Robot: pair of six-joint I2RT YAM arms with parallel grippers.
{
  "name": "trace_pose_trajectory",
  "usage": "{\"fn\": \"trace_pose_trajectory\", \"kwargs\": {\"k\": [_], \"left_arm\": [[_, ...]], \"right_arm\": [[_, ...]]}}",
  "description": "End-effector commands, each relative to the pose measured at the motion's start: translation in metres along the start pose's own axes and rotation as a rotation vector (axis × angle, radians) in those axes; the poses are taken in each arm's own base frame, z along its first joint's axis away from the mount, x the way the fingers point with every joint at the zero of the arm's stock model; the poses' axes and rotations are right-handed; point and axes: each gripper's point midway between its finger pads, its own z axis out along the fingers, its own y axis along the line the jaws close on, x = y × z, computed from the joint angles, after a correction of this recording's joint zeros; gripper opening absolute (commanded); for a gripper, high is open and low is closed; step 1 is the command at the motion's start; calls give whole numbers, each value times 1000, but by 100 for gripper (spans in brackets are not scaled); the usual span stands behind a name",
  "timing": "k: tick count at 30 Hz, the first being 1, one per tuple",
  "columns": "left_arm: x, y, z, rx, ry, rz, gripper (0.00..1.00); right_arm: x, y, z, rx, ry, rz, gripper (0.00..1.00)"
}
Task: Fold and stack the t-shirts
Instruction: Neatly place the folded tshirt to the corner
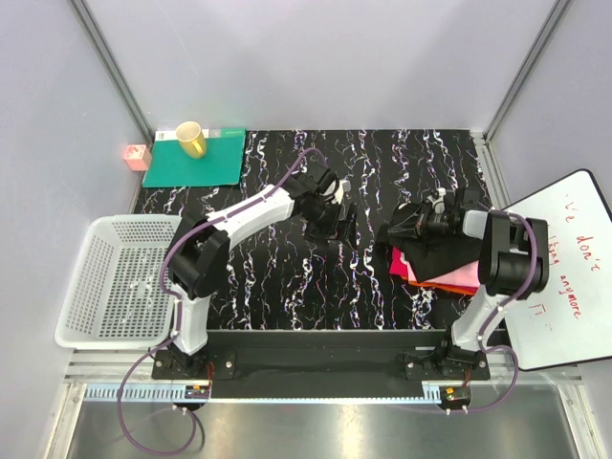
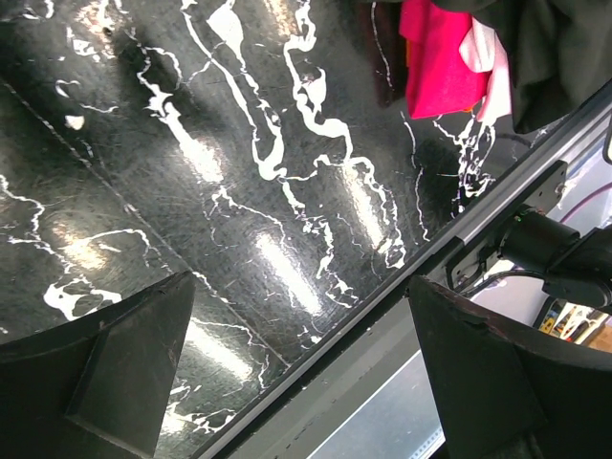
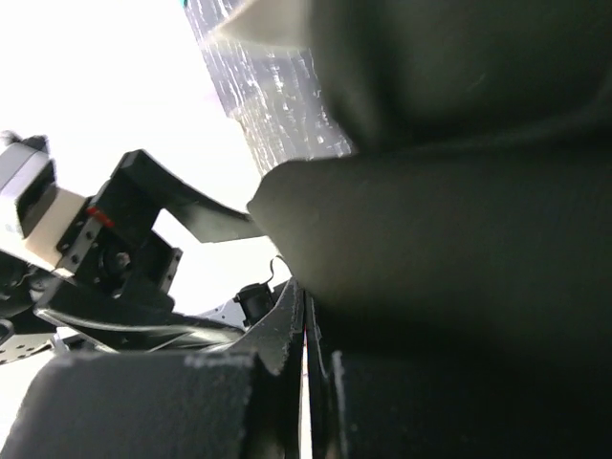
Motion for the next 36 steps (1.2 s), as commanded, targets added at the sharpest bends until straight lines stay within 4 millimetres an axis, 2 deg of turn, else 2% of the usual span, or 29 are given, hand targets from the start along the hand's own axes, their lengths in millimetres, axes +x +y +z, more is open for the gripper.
{"fn": "trace_pose_trajectory", "kwargs": {"k": [1, 2, 4, 6, 9, 10, 12, 13, 14, 15, 16, 17, 18, 19, 20, 22, 23, 25, 26, 27, 29, 32, 34, 35, 36], "left_arm": [[-9, -8, -25, 2, -64, 52, 99], [-10, -7, -27, 0, -67, 52, 99], [-10, -5, -31, -5, -71, 54, 99], [-11, -3, -34, -14, -76, 60, 99], [-13, -1, -44, -32, -97, 71, 99], [-14, -3, -50, -36, -112, 78, 99], [-16, -6, -63, -49, -141, 106, 99], [-17, -7, -69, -55, -155, 117, 99], [-16, -6, -73, -66, -167, 127, 99], [-20, -6, -87, -95, -214, 153, 99], [-20, -3, -93, -120, -235, 160, 99], [-19, 2, -97, -148, -249, 164, 99], [-21, 10, -111, -211, -292, 178, 99], [-20, 16, -116, -250, -305, 179, 99], [-18, 25, -121, -296, -313, 176, 99], [-14, 48, -138, -420, -331, 170, 99], [-8, 59, -140, -463, -321, 167, 99], [-2, 88, -156, -582, -318, 144, 99], [6, 102, -158, -619, -295, 125, 99], [9, 122, -169, -672, -291, 88, 99], [23, 150, -176, -716, -264, 32, 99], [33, 198, -202, -728, -289, -121, 99], [40, 211, -210, -702, -293, -154, 99], [41, 227, -223, -712, -317, -205, 99], [43, 232, -226, -683, -328, -242, 99]], "right_arm": [[-7, -18, 14, -33, 42, 19, 0], [-5, -30, 19, -30, 63, 48, 0], [-5, -37, 22, -22, 74, 71, 0], [-6, -35, 21, -22, 67, 54, 0], [-14, -10, 9, 0, 16, -28, 0], [-13, 8, -1, 4, -3, -56, 4], [-22, 35, -14, 26, -60, -156, 12], [-18, 58, -28, 32, -93, -201, 30], [-27, 76, -39, 63, -153, -283, 47], [-29, 90, -49, 83, -189, -329, 60], [-21, 106, -63, 108, -226, -371, 93], [-32, 120, -78, 168, -310, -452, 100], [-33, 127, -88, 206, -354, -489, 100], [-28, 134, -102, 251, -401, -517, 100], [-39, 132, -119, 349, -490, -557, 100], [-39, 131, -140, 440, -580, -587, 100], [-45, 119, -151, 531, -629, -585, 100], [-45, 108, -162, 607, -657, -578, 100], [-47, 99, -167, 656, -671, -568, 100], [-46, 95, -169, 674, -672, -562, 100], [-43, 90, -171, 690, -680, -563, 100], [-43, 92, -172, 690, -693, -576, 100], [-45, 90, -172, 704, -693, -581, 100], [-47, 90, -171, 707, -691, -583, 100], [-48, 87, -167, 712, -678, -585, 100]]}}
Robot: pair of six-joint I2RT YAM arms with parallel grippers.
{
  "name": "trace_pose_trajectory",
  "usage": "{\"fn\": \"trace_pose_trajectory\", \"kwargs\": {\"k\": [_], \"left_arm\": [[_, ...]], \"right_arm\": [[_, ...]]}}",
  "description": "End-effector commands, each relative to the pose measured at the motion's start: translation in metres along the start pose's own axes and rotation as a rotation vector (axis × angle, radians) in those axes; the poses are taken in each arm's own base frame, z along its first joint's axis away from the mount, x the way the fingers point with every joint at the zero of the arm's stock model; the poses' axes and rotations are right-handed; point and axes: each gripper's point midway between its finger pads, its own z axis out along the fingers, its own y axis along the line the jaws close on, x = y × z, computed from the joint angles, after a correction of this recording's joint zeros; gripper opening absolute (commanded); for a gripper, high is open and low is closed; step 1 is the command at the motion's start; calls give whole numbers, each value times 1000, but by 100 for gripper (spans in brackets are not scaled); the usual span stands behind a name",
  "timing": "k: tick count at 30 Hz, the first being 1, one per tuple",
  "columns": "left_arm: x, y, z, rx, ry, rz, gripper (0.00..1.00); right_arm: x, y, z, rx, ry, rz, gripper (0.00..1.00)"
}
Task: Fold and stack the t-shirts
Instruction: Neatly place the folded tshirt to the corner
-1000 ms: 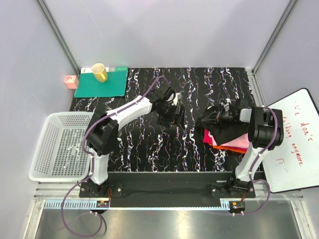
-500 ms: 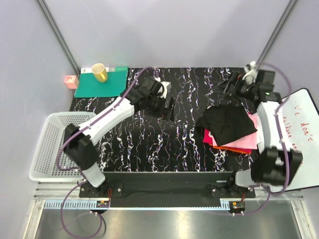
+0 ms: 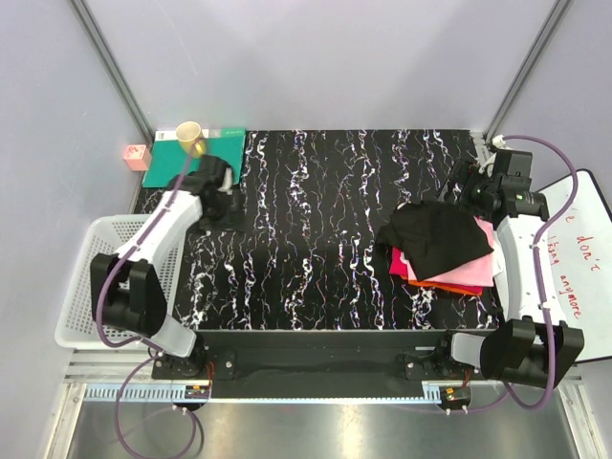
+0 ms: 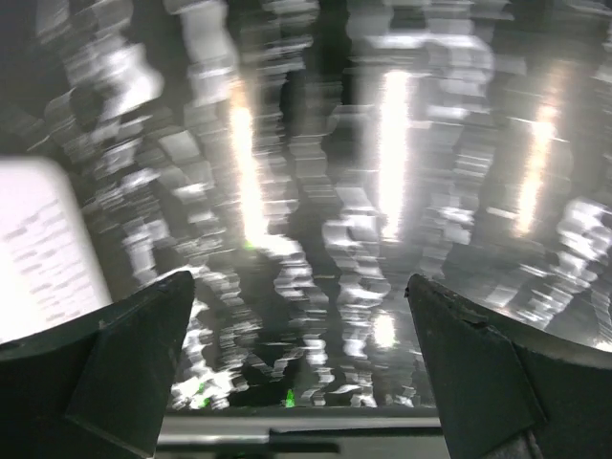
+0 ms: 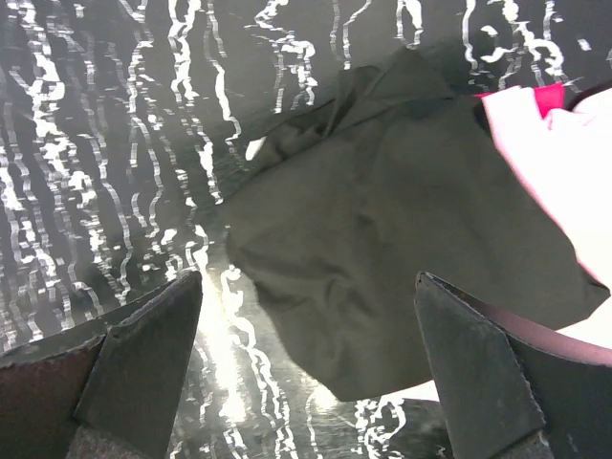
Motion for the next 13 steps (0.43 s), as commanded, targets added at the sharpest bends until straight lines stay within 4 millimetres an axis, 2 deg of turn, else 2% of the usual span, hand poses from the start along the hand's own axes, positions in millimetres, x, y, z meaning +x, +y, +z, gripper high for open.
{"fn": "trace_pose_trajectory", "kwargs": {"k": [1, 2, 4, 6, 9, 13], "left_arm": [[-12, 41, -16, 63, -67, -133, 99], [-14, 46, -16, 119, -68, -203, 99], [-16, 49, -15, 135, -71, -230, 99], [-17, 62, -14, 130, -68, -277, 99], [-21, 62, -15, 143, -76, -286, 99], [-27, 62, -18, 157, -95, -281, 99]], "right_arm": [[-9, -6, 2, 55, -30, -59, 100], [-8, -3, 5, 51, -25, -70, 100], [-7, -3, 13, 55, -12, -85, 100], [-5, 2, 23, 41, -2, -100, 100], [-1, 8, 36, 31, 20, -119, 100], [-4, 14, 43, 11, 26, -122, 100]]}}
